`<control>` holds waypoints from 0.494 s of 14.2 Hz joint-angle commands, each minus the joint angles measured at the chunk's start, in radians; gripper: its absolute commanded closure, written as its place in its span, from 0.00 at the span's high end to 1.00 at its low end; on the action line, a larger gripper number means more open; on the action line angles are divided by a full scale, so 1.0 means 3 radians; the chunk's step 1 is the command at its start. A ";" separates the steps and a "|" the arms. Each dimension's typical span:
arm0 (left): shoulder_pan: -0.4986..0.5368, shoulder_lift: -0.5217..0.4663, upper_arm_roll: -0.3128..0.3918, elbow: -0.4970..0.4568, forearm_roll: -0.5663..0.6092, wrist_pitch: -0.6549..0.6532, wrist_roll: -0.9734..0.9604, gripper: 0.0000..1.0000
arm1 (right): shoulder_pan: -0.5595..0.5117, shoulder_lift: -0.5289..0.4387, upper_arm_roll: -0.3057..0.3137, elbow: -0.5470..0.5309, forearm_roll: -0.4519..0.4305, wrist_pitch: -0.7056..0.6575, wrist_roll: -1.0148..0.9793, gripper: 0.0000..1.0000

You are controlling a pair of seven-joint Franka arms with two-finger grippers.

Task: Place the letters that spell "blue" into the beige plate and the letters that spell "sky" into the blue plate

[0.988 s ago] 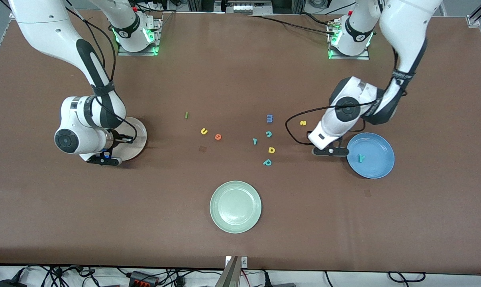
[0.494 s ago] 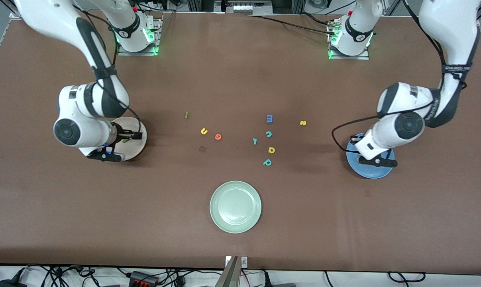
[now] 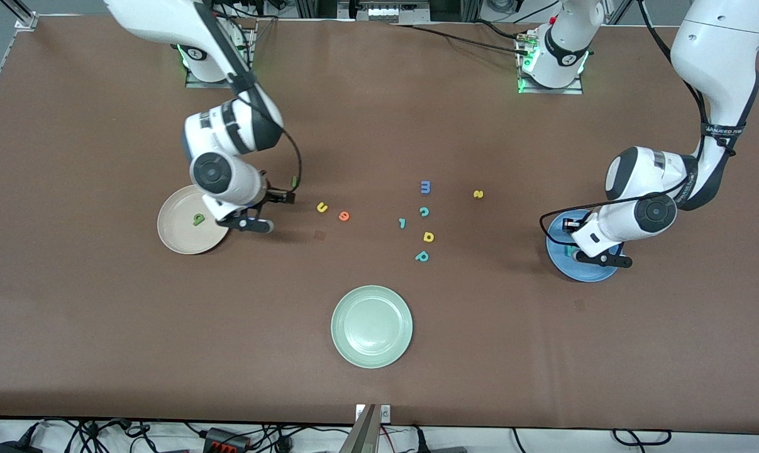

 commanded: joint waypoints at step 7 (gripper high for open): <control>-0.0006 -0.0260 -0.1063 -0.0328 0.0074 -0.0322 -0.1160 1.00 | 0.0466 0.0008 -0.0031 -0.0514 0.0044 0.0590 0.0509 0.86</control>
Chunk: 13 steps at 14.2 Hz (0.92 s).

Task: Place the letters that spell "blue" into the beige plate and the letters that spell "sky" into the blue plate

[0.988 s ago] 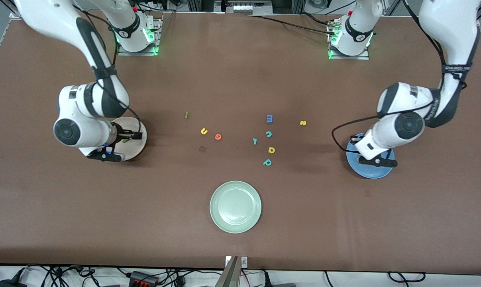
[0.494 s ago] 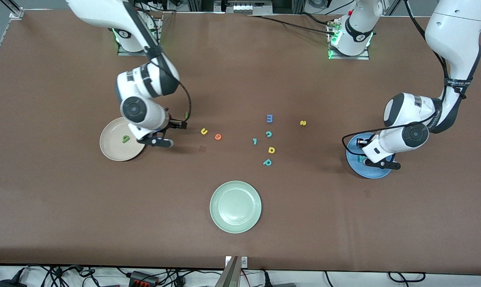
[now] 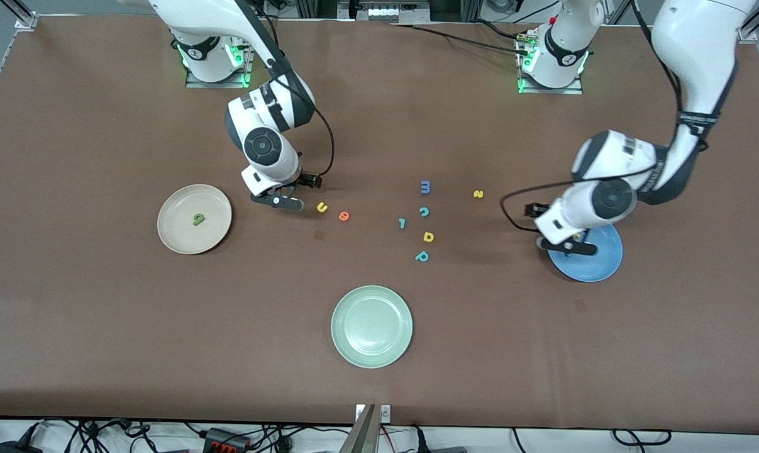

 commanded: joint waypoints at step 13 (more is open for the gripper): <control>-0.0257 0.0226 -0.0336 -0.0702 0.0323 0.1179 -0.0911 0.92 | 0.0046 0.0045 -0.0032 -0.0179 0.0038 0.0308 0.0028 0.26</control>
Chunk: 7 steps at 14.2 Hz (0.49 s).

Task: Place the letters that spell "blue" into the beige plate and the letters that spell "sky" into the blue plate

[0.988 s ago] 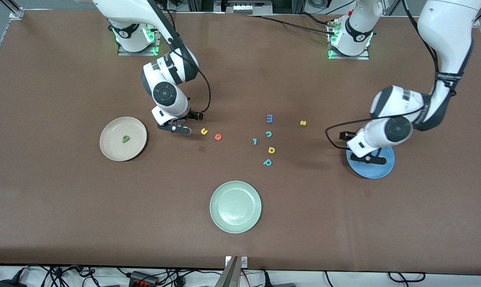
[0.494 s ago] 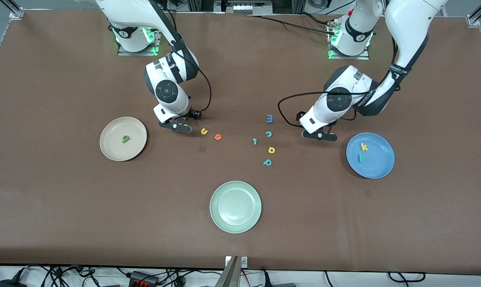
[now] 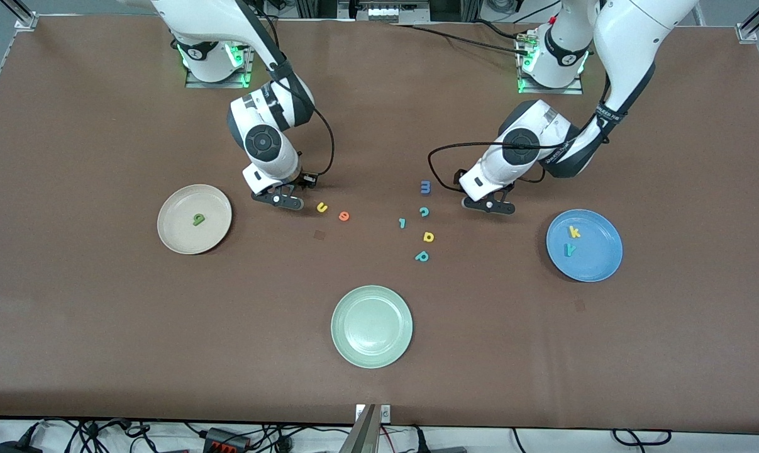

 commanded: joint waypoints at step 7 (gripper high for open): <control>-0.0028 0.0183 0.0038 0.0074 0.0381 0.0057 -0.0384 0.47 | 0.0012 -0.0072 -0.0027 0.0009 0.0036 -0.0016 0.0017 0.06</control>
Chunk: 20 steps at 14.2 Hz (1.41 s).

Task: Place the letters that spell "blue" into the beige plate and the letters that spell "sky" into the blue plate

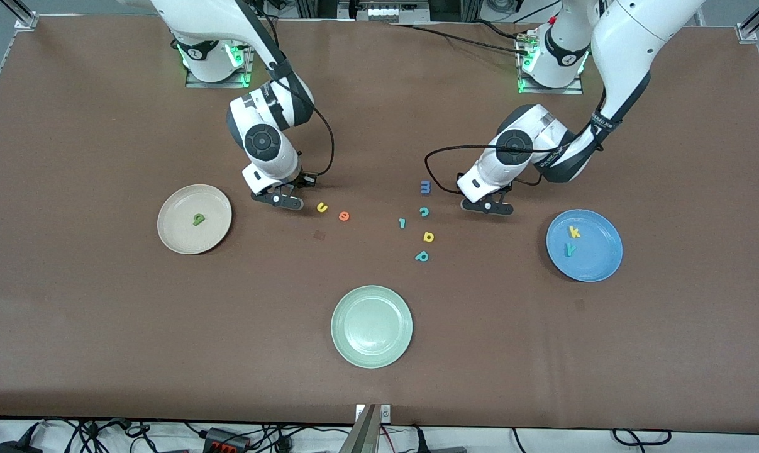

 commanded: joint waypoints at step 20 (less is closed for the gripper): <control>0.0457 0.0000 0.0073 0.1457 0.0145 -0.1727 0.1215 0.09 | -0.0689 0.0045 -0.0894 0.0466 -0.0124 -0.0860 -0.1691 0.11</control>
